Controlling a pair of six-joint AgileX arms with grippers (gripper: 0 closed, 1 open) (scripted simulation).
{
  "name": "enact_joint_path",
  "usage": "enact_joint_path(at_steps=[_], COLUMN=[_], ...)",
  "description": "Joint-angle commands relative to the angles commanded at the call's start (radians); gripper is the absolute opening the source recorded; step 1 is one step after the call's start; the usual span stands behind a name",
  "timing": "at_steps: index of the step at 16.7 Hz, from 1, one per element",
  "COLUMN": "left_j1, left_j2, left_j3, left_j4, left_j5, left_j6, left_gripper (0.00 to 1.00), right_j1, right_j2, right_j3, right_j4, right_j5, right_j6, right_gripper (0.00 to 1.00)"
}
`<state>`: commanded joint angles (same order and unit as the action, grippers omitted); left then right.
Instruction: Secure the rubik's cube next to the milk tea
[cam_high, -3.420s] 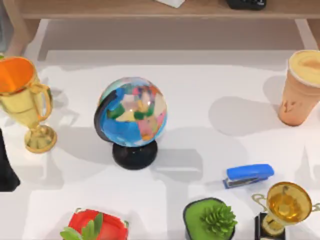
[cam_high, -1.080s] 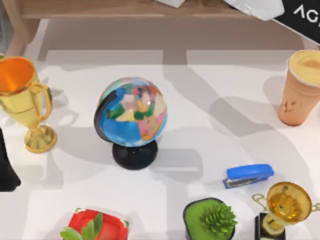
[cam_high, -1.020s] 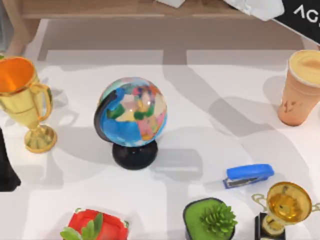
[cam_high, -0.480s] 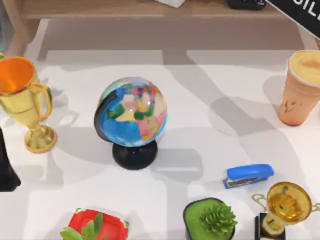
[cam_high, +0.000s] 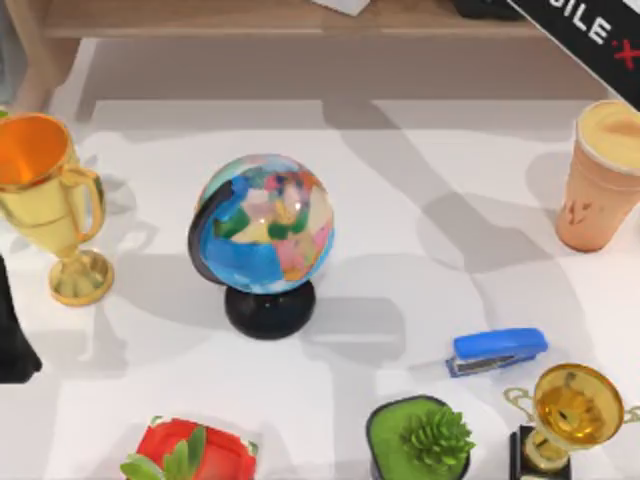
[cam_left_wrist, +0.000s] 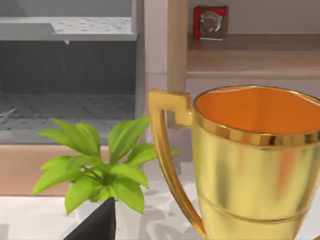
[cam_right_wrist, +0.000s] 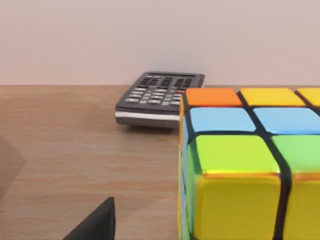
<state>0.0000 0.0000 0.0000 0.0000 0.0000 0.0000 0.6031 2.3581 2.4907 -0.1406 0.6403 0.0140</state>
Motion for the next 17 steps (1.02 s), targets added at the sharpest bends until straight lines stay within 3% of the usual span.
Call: enact_joint_path(at_steps=[3, 16, 17], left_j1=[0.000, 0.000, 0.000], left_j2=[0.000, 0.000, 0.000], left_j3=[0.000, 0.000, 0.000], left_j4=[0.000, 0.000, 0.000], left_j5=[0.000, 0.000, 0.000], left_j6=[0.000, 0.000, 0.000], left_gripper=[1.00, 1.00, 1.00], right_j1=[0.000, 0.000, 0.000], right_j2=[0.000, 0.000, 0.000], right_j3=[0.000, 0.000, 0.000], right_j4=[0.000, 0.000, 0.000], right_j5=[0.000, 0.000, 0.000], right_j6=[0.000, 0.000, 0.000], right_gripper=[1.00, 0.02, 0.00])
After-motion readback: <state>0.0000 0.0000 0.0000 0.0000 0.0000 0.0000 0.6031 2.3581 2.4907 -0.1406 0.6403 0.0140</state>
